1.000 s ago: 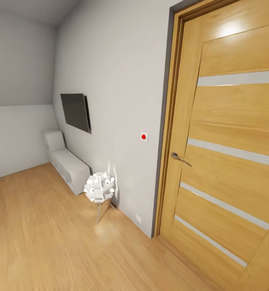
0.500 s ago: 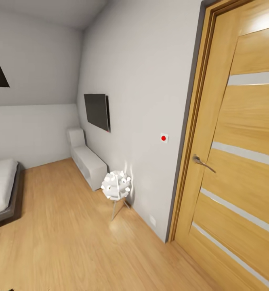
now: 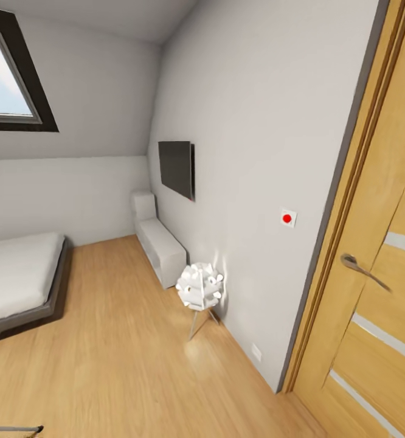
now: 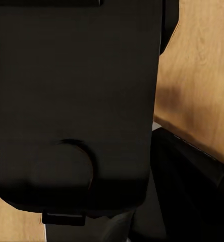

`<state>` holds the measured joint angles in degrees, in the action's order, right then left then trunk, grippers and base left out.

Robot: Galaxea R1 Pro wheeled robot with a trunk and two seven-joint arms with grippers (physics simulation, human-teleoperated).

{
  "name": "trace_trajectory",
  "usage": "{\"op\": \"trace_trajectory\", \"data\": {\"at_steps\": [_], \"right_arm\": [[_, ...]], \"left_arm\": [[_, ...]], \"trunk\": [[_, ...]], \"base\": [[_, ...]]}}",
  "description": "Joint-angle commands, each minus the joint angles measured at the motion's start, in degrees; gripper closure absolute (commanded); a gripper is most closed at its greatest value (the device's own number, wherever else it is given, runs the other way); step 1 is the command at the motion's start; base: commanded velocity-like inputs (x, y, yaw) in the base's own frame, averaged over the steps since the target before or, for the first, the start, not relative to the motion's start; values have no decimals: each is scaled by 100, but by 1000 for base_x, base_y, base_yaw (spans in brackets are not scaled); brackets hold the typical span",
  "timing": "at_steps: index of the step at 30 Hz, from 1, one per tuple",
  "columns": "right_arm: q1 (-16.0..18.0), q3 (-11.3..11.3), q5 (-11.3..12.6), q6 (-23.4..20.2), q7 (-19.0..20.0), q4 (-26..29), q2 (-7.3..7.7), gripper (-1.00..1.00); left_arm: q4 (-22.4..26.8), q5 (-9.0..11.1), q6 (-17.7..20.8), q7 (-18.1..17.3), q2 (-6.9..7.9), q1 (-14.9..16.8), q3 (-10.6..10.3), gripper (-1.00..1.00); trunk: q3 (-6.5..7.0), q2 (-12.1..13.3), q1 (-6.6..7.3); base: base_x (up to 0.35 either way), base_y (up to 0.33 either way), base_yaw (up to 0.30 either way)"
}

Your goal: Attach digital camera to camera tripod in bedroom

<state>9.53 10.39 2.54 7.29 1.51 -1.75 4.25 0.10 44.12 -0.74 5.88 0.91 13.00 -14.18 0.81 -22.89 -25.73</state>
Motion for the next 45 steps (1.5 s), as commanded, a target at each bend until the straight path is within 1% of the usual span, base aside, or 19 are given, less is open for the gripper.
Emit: {"op": "trace_trajectory", "data": {"at_steps": [1,10,14,33,39,45], "right_arm": [[5,33,28,36,16,-19,4,-100],[5,33,28,44,13,-15,21,-100],[5,33,28,44,15,-14,22,-100],[5,33,28,53,12,-12,23,-100],[5,33,28,60,10,-11,23,-100],[5,33,28,69,13,-12,23,-100]], "left_arm": [[1,33,-5,18,-2,1,-50,100],[-1,36,-10,18,-11,1,-44,100],[-1,36,-42,18,-16,1,-42,100],[-1,44,-58,18,-61,1,-28,100],[-1,44,-57,18,-106,1,-24,100],[-1,44,-50,18,-116,1,-24,100]], "trunk": [[-2,-3,-5],[-2,-3,-5],[-2,-3,-5],[-2,-3,-5],[-2,-3,-5],[-2,-3,-5]], "base": [[323,0,299],[322,57,299],[172,83,299],[15,7,299],[0,0,299],[0,0,299]]}}
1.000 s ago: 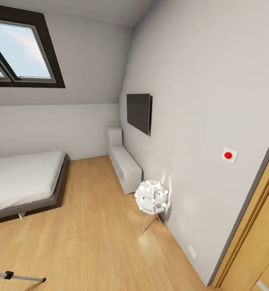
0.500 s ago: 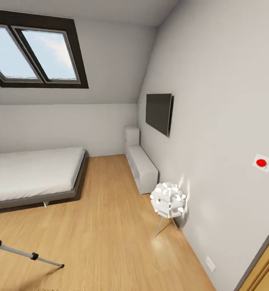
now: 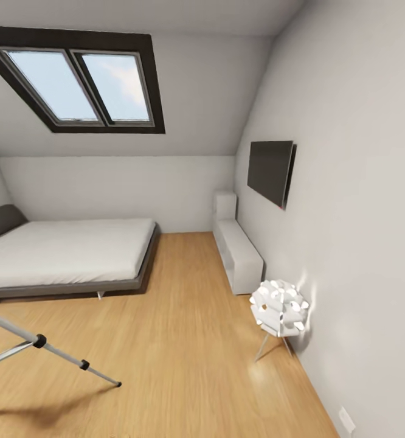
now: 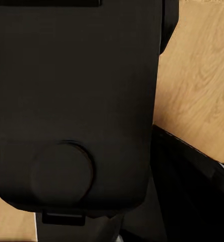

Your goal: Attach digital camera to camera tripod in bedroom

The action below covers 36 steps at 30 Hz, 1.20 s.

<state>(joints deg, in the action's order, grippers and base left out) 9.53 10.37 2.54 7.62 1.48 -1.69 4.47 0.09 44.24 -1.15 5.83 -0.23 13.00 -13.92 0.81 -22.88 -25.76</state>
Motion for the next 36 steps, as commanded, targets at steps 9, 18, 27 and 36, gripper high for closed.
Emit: {"op": "trace_trajectory", "data": {"at_steps": [9,18,27,36], "right_arm": [[5,35,27,37,13,-16,1,-100],[5,35,35,46,11,-17,1,-100],[5,35,41,59,10,-16,-11,-100],[5,35,33,63,12,-16,-14,-100]], "left_arm": [[0,32,-16,30,-3,1,-50,100],[0,32,-25,32,-3,1,-50,100],[73,-39,-42,24,109,1,-83,100],[72,-62,-43,24,169,1,-86,100]], "trunk": [[-2,-3,-2],[-2,-3,-2],[-2,-3,-2],[-2,-3,-2]], "base": [[0,0,299],[0,0,299],[0,0,299],[0,0,299]]}}
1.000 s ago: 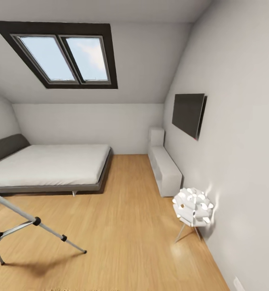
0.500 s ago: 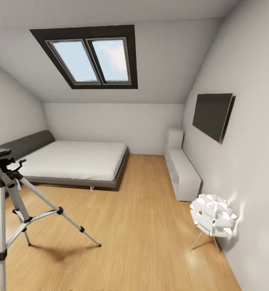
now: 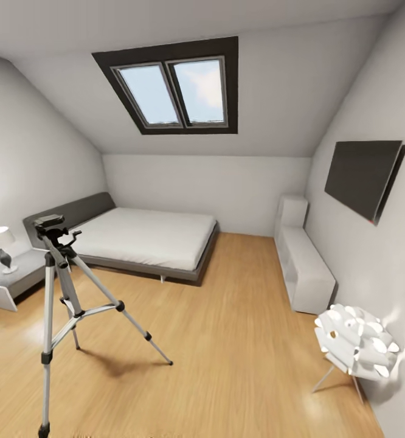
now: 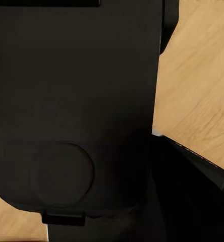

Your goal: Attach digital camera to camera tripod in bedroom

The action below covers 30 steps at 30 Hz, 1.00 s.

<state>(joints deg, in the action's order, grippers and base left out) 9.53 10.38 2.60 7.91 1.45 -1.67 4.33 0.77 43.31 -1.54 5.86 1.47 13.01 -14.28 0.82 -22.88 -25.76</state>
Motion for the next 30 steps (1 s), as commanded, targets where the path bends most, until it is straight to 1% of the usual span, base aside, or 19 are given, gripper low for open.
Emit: {"op": "trace_trajectory", "data": {"at_steps": [1,6,15,30], "right_arm": [[5,34,27,35,15,-19,3,-100],[5,34,22,35,16,-18,8,-100],[5,34,15,35,19,-19,11,-100],[5,34,14,33,17,-18,-1,-100]], "left_arm": [[3,29,-4,21,-4,0,-47,100],[2,29,-4,21,-13,0,-37,100],[4,16,-4,21,13,0,-53,100],[2,11,-4,21,-4,0,-50,100]], "trunk": [[-2,-4,-2],[-2,-4,-2],[1,-4,-2],[45,-4,-2]], "base": [[0,0,299],[0,0,299],[0,0,299],[0,0,298]]}}
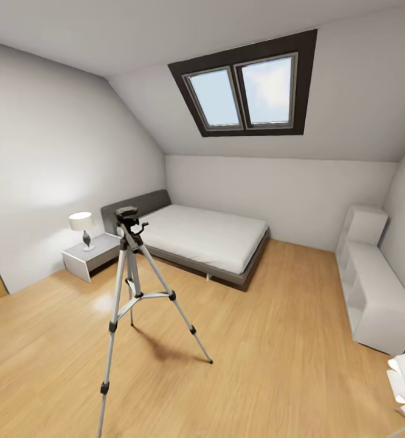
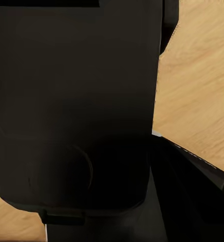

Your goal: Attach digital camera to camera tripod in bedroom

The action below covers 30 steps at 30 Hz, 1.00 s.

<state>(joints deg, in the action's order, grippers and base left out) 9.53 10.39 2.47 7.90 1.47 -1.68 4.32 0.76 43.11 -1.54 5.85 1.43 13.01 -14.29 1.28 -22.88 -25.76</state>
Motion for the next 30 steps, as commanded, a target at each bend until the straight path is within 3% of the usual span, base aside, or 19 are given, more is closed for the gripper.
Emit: {"op": "trace_trajectory", "data": {"at_steps": [1,30], "right_arm": [[5,33,26,35,15,-18,0,-100],[5,33,49,36,11,-17,9,-100]], "left_arm": [[3,31,-4,21,1,0,-52,100],[3,31,-4,21,6,0,-56,100]], "trunk": [[1,-4,-2],[91,-4,-2]], "base": [[0,0,297],[0,0,295]]}}
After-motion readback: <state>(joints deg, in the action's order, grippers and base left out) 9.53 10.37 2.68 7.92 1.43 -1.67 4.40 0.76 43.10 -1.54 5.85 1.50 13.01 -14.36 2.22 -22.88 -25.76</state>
